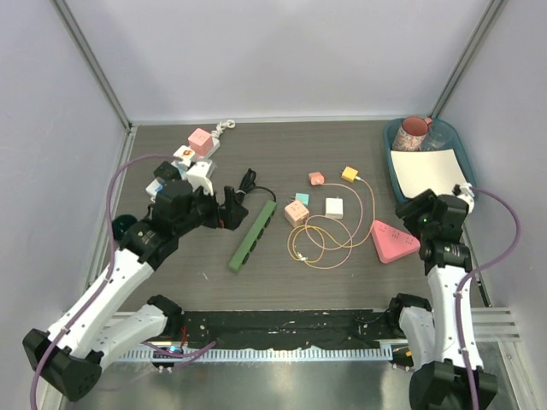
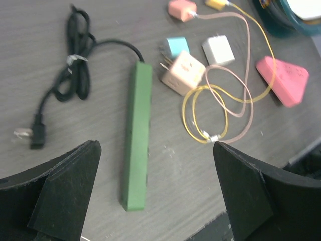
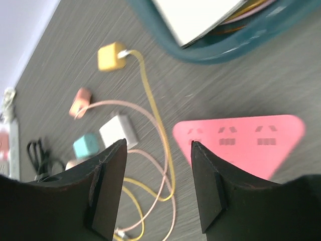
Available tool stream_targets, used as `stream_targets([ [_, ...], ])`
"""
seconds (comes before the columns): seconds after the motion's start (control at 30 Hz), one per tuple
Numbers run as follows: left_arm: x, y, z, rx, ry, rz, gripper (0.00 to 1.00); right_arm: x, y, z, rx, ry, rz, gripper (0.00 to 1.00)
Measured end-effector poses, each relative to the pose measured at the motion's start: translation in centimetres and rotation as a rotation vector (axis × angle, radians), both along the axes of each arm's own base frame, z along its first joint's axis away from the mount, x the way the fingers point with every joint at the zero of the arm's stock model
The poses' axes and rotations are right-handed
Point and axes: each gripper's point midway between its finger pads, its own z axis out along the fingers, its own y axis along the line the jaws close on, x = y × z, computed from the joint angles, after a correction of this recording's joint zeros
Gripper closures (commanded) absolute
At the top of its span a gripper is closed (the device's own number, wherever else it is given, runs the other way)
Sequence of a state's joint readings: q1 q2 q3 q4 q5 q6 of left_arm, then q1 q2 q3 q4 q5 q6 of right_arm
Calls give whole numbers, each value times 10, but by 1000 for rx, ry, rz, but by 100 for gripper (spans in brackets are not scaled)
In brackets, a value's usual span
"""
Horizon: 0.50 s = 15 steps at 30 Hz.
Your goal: Pull the plug off the socket
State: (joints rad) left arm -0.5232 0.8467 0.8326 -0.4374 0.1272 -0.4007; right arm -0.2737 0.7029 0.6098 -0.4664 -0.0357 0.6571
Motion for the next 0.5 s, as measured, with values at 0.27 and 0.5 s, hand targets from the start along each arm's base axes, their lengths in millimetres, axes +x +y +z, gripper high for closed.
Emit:
stream_targets([
  [0.27,89,27,50,193,-86,261,0,10,118,19,50,-74,476,18],
  [0.5,185,89,63,259,-9,406,0,-3,175,38,81,-163,751,13],
])
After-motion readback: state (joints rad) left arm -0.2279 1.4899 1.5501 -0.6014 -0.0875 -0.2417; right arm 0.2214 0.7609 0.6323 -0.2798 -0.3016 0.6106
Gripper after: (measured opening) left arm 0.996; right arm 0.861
